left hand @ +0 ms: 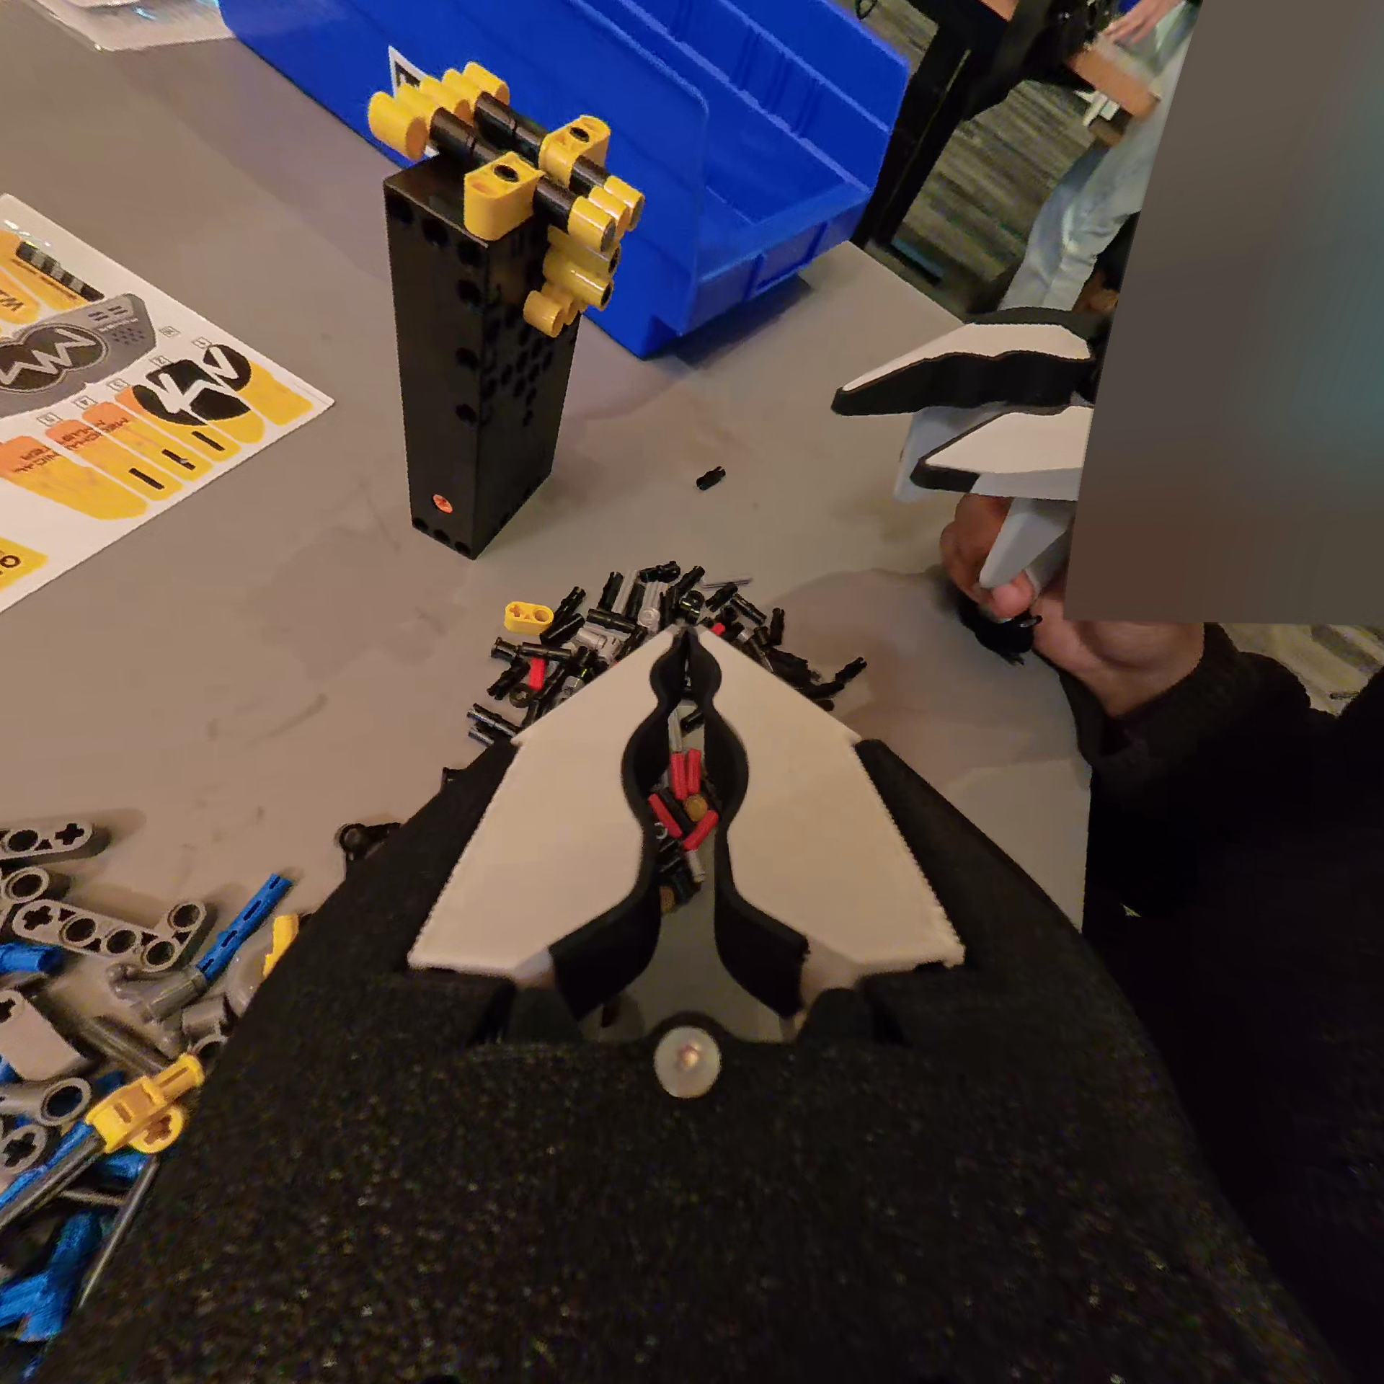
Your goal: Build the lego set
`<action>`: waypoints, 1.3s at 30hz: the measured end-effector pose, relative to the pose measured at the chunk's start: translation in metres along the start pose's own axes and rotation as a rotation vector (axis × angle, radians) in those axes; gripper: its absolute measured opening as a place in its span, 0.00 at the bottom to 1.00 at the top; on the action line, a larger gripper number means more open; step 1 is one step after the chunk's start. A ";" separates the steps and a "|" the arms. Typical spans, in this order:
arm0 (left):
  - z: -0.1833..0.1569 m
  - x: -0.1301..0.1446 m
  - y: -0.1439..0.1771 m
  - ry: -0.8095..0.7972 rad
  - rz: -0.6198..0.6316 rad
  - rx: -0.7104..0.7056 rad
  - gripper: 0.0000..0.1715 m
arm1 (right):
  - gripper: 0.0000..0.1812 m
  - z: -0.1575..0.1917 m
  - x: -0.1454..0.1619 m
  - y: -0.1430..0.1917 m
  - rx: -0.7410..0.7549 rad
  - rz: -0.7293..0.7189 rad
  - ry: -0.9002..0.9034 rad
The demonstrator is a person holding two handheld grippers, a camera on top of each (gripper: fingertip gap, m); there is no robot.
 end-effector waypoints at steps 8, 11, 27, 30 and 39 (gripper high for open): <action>0.000 -0.002 0.002 0.014 -0.014 0.016 0.00 | 0.17 -0.001 -0.001 0.001 -0.013 -0.010 -0.016; 0.000 -0.002 0.002 0.014 -0.011 0.018 0.00 | 0.17 -0.001 -0.001 0.002 -0.016 -0.014 -0.021; 0.001 -0.001 0.002 0.008 -0.014 0.003 0.00 | 0.17 -0.002 -0.002 0.003 -0.022 -0.028 -0.032; -0.001 -0.001 0.003 -0.014 -0.025 -0.002 0.00 | 0.17 -0.002 -0.003 0.004 -0.023 -0.040 -0.027; -0.013 -0.005 0.007 -0.128 -0.090 0.002 0.00 | 0.17 0.010 -0.007 0.009 -0.147 -0.105 -0.073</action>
Point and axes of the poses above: each gripper's, where its closed fingertips meet, y back along the fingers, x out of its underside, z = x × y across the jaws, the point moved 4 cm from there along y, back along the fingers, and after that the axes turned 6 degrees about z, right-handed, at the moved point
